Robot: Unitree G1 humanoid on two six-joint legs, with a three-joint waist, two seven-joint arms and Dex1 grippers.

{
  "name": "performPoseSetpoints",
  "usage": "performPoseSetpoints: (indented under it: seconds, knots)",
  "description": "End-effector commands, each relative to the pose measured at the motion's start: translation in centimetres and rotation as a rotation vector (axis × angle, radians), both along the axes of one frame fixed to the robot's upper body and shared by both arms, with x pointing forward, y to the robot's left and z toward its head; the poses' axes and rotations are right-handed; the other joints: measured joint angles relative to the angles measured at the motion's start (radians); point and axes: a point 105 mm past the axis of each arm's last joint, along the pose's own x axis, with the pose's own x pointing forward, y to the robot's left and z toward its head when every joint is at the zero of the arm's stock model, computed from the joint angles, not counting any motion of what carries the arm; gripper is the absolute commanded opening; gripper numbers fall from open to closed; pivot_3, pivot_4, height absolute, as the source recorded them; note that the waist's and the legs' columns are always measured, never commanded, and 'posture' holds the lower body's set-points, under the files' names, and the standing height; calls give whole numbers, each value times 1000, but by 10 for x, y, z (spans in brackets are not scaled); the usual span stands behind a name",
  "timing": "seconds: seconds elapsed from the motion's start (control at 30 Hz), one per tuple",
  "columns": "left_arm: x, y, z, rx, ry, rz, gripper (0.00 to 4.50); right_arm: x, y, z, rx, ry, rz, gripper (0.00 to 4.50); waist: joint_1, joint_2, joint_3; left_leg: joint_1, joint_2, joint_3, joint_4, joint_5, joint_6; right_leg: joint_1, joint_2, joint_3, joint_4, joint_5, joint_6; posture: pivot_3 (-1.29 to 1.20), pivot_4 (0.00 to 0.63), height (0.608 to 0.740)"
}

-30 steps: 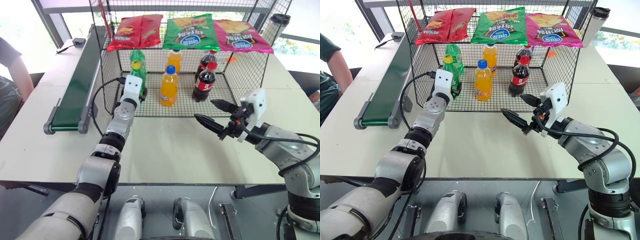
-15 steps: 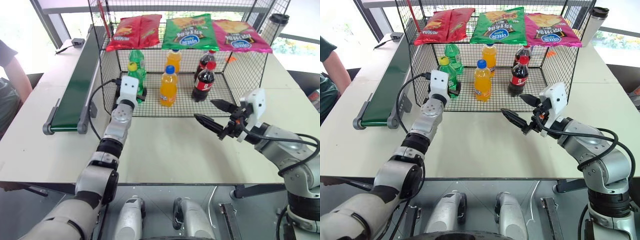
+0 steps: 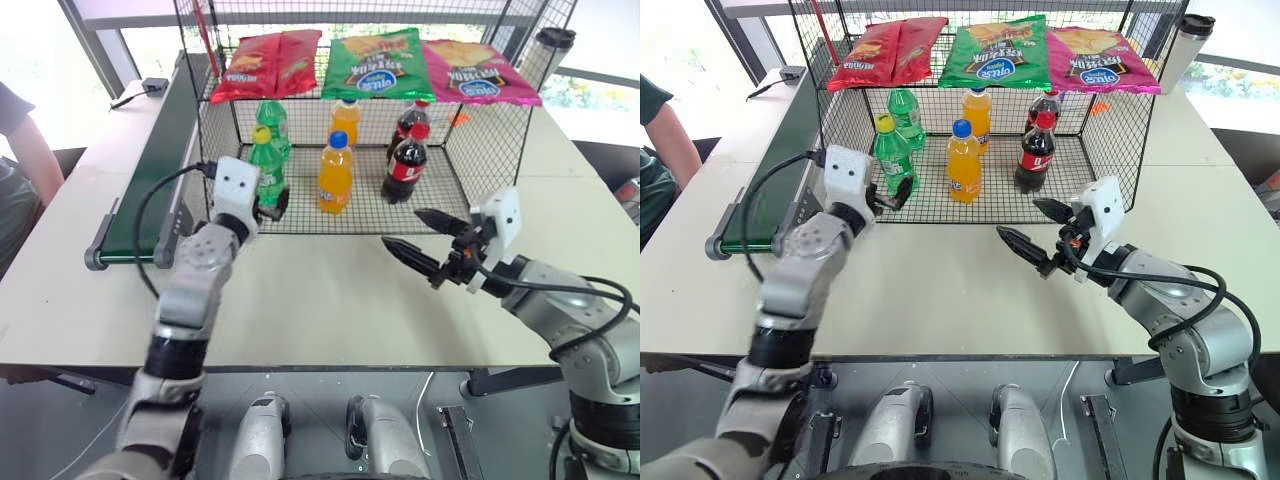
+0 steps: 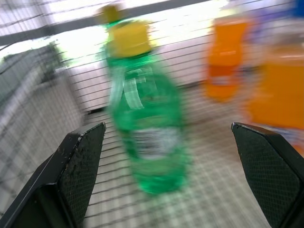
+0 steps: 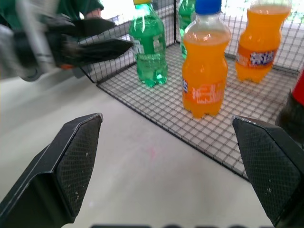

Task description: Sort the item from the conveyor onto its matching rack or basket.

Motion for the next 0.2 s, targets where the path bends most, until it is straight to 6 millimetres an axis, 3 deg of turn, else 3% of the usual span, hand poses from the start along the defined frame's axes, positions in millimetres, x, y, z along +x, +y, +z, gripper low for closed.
performPoseSetpoints:
  seconds: [0.03, 0.2]
  knots:
    - [-30, 12, 23, -4, -27, -73, 4444, -7, 0, 12, -3, -45, 23, 4500, 0, 0, 0, 0, 0, 0, 0, 0, 0, 0, 0, 0, 0, -1, 1, 0, 150, 740]
    - [-65, 47, 1, -22, 98, -85, 4444, -8, 0, 5, 8, -7, 53, 4500, -3, 1, -1, 3, 0, 0, 0, 0, 0, 2, 0, 1, 0, -2, 3, 0, 150, 740]
